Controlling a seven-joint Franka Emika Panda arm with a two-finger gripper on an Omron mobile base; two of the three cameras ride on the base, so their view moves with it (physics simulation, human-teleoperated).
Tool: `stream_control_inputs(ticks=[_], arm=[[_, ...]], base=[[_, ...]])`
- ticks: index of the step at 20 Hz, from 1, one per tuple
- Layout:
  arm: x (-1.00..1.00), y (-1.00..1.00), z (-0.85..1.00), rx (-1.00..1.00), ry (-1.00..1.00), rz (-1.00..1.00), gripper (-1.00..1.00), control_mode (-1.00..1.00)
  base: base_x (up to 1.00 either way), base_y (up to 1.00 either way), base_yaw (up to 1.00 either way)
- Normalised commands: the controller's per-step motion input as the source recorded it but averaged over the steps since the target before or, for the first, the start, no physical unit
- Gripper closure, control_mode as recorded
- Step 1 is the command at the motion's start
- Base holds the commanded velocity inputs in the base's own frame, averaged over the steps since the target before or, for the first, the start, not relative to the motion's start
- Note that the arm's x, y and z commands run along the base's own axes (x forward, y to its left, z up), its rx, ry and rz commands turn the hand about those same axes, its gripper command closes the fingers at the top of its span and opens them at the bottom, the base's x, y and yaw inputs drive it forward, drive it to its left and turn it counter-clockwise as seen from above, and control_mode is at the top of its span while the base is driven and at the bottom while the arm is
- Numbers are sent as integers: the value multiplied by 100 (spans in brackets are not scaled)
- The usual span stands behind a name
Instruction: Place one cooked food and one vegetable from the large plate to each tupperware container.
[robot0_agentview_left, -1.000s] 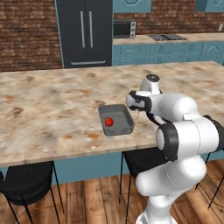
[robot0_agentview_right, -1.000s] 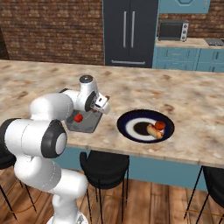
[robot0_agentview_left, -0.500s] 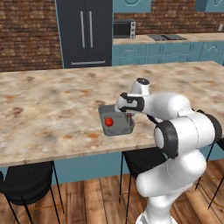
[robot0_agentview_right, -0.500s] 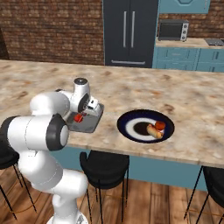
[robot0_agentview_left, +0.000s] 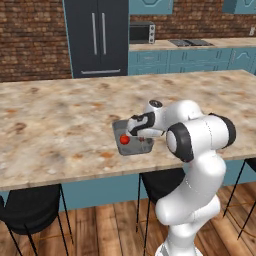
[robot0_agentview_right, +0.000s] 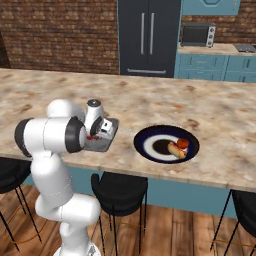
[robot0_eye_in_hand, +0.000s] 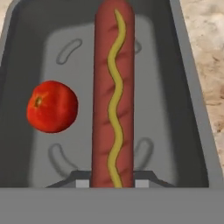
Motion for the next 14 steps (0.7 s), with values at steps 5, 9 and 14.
stream_control_inputs(ticks=[5,9,14], arm=[[32,4,-28,0,7,0,100,-100],[21,0,0,0,0,0,100,-100],[45,1,0,0,0,0,-100,-100]], base=[[0,0,0],[0,0,0],[0,0,0]])
